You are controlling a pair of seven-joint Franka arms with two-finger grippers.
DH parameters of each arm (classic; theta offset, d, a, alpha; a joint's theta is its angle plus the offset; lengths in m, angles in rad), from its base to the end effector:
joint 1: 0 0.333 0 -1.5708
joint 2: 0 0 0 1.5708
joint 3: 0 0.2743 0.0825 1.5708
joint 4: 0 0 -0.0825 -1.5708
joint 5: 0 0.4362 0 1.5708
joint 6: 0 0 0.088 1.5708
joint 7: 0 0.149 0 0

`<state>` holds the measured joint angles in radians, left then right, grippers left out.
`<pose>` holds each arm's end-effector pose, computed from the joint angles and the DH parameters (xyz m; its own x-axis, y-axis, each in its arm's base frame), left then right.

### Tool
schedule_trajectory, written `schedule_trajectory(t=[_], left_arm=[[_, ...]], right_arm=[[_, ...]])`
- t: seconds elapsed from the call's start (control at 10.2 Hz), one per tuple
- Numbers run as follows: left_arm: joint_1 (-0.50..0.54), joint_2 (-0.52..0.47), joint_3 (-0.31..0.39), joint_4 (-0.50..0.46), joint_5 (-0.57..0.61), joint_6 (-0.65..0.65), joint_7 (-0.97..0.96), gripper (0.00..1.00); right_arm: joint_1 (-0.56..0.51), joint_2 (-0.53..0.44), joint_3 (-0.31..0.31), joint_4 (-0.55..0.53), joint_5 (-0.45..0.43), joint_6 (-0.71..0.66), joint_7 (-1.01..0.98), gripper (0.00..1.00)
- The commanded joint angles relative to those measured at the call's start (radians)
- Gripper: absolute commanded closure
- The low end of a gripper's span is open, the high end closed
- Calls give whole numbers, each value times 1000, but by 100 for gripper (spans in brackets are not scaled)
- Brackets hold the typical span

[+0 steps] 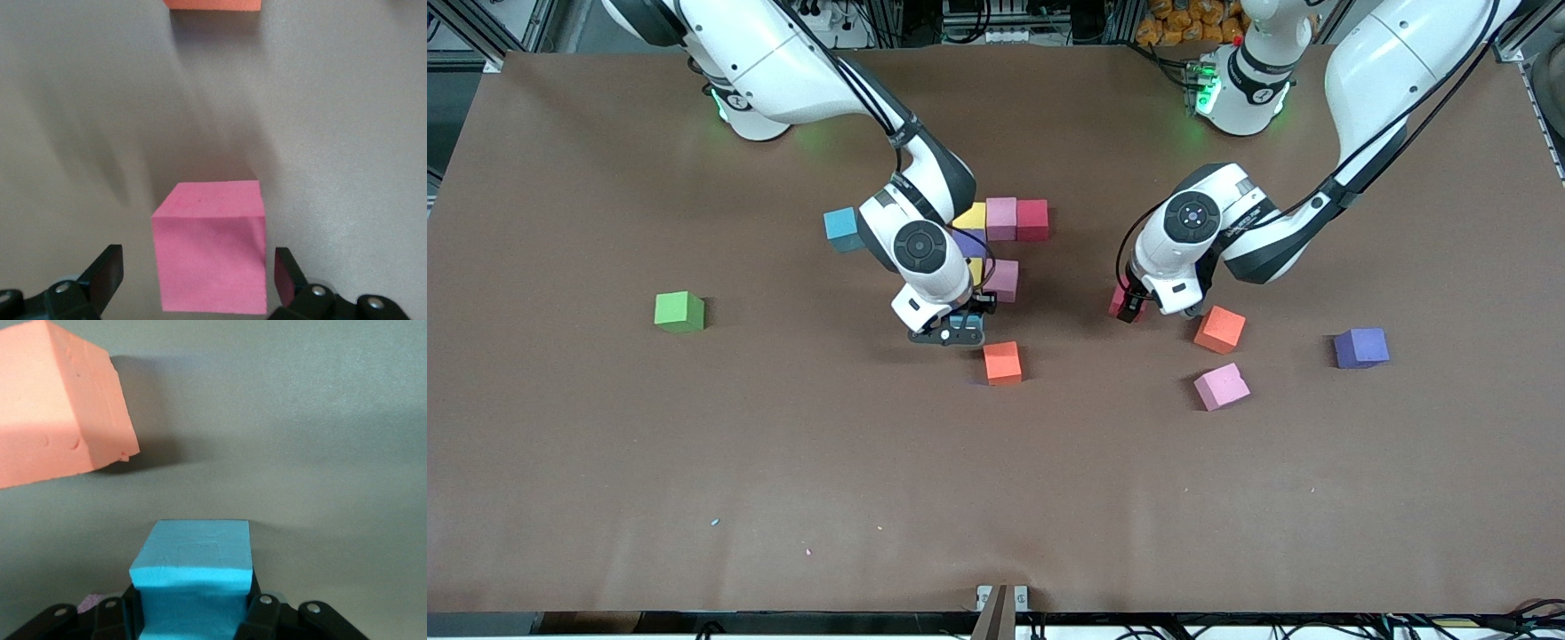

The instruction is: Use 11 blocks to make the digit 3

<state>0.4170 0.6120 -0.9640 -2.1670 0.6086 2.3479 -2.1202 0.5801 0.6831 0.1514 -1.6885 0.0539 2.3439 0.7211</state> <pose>0.4573 -0.3275 0.1002 0.3859 0.9203 -0.0647 0.9155 -0.3907 -0.0958 0.5087 0.4599 0.0918 0.9927 -0.0555 -0.1073 -0.0645 -0.9945 -0.0823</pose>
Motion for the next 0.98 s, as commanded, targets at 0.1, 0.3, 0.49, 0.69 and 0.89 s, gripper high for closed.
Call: schedule_trajectory(t=[0.1,0.3,0.49,0.69,0.89], left_arm=[[-1,29,5,-4,65,16,-24,0],[-1,35,14,-4,80,16,-24,0],[-1,35,16,-2,80,16,-24,31],[0,35,16,4,79,14,-26,70],[-1,34,14,16,72,10,-41,80]], right_arm=[[-8,-17,10,-37,-14,-3,8,100],[-12,-19,22,-37,-14,-5,8,100],[-13,-20,25,-37,-14,-14,8,100],[-14,-20,28,-37,-14,-18,8,100],[-14,-20,28,-37,-14,-18,9,87]])
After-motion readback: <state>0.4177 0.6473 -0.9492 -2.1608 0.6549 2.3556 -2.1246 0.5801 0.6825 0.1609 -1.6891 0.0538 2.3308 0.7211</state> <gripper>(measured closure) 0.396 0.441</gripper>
